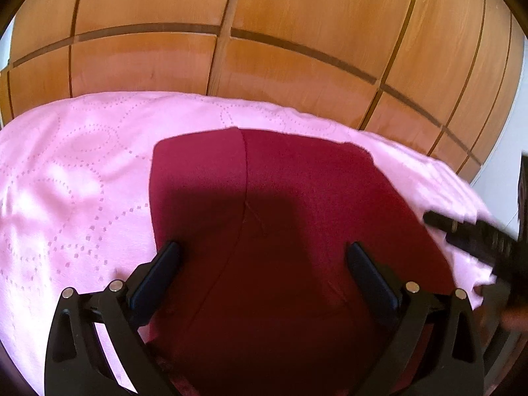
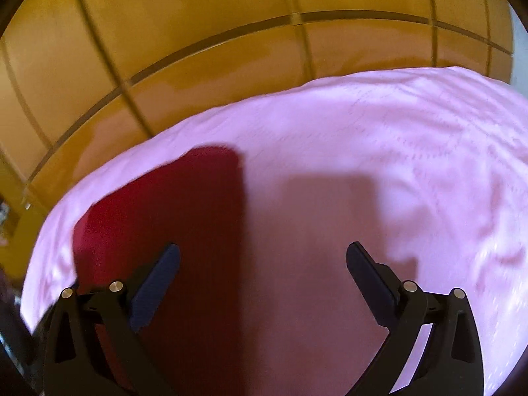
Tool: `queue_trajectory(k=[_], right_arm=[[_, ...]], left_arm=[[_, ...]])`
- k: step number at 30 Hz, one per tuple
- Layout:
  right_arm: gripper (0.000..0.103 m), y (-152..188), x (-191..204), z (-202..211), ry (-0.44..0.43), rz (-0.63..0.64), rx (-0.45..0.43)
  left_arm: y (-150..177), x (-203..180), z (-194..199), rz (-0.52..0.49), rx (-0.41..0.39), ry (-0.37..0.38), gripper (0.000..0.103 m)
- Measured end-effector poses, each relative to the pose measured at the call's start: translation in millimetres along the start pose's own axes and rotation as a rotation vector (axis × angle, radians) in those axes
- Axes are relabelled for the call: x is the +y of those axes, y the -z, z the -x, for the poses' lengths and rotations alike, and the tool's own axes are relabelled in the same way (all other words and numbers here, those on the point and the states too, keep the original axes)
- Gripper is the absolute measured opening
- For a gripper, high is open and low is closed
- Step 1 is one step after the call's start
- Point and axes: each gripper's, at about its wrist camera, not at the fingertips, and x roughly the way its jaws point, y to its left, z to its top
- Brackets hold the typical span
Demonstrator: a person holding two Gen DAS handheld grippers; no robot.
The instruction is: Fold small clothes
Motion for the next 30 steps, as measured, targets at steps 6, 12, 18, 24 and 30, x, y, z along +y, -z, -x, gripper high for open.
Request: queue_trajectory(k=[6, 12, 18, 24, 30], right_arm=[[0.099, 14.1, 0.4, -10.7, 0.029, 0.077, -0.009], [0.099, 13.9, -3.0, -13.8, 0.004, 0.066, 0.0], [0.099, 17.8, -9.0, 4.2, -0.015, 0.013, 0.028], [0.099, 20.8, -5.2, 19.6, -0.005, 0.047, 0.035], [0.099, 29.1, -6.2, 31.1, -0.041, 0.037, 0.066]], left_arm=[[6.2, 4.8, 27.8, 0.021, -0.01, -0.083, 0.1], [22.5, 34.7, 9.7, 0.135, 0.093, -0.012, 0.1], [28.5, 33.9, 18.2, 0.152, 0.09, -0.001, 0.1], [34.9, 37.2, 25.9, 0.191, 0.11, 0.048, 0.1], [41.7, 37.7, 35.4, 0.165, 0.156, 0.093, 0.1]])
